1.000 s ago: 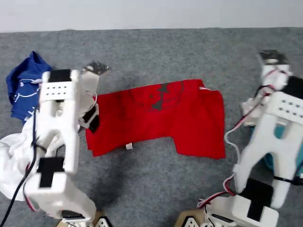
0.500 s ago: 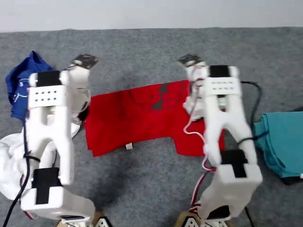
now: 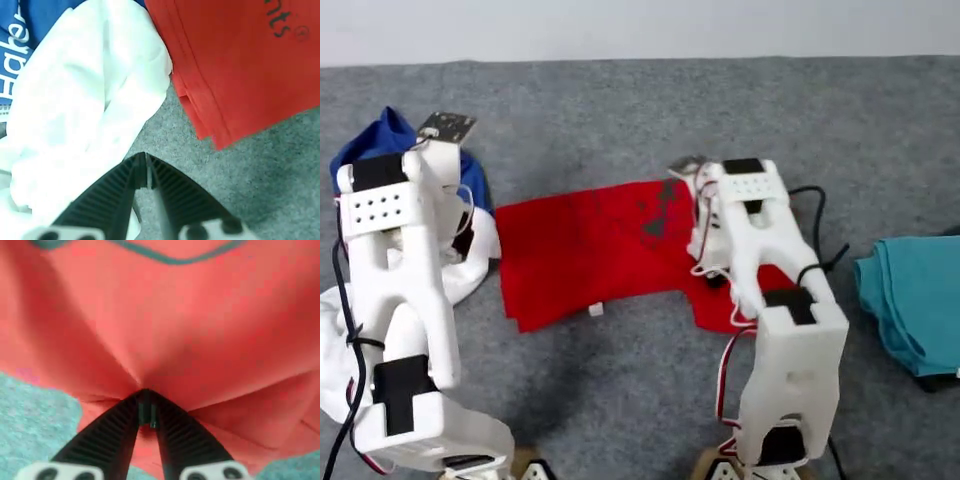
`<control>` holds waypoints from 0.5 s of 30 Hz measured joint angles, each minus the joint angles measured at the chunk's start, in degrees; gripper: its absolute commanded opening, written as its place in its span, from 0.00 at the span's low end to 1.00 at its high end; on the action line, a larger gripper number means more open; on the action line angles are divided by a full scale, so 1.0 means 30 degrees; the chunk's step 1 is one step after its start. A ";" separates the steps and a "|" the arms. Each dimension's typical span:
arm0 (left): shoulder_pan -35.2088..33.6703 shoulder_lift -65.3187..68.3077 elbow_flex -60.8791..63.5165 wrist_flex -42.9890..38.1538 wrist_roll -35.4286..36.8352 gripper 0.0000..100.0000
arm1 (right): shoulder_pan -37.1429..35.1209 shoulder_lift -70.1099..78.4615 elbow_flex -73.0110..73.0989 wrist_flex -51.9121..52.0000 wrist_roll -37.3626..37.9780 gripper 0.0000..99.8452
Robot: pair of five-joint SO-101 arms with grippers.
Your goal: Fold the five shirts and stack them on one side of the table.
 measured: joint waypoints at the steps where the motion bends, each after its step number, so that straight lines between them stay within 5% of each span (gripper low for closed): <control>1: 0.0000 0.0000 0.0000 0.0000 0.0000 0.00 | 0.0293 0.0059 0.0000 0.0205 0.0029 0.01; 15: 0.0000 0.0000 0.0088 -0.0322 0.0000 0.00 | -0.1495 -0.2755 -0.0029 0.1612 0.0938 0.01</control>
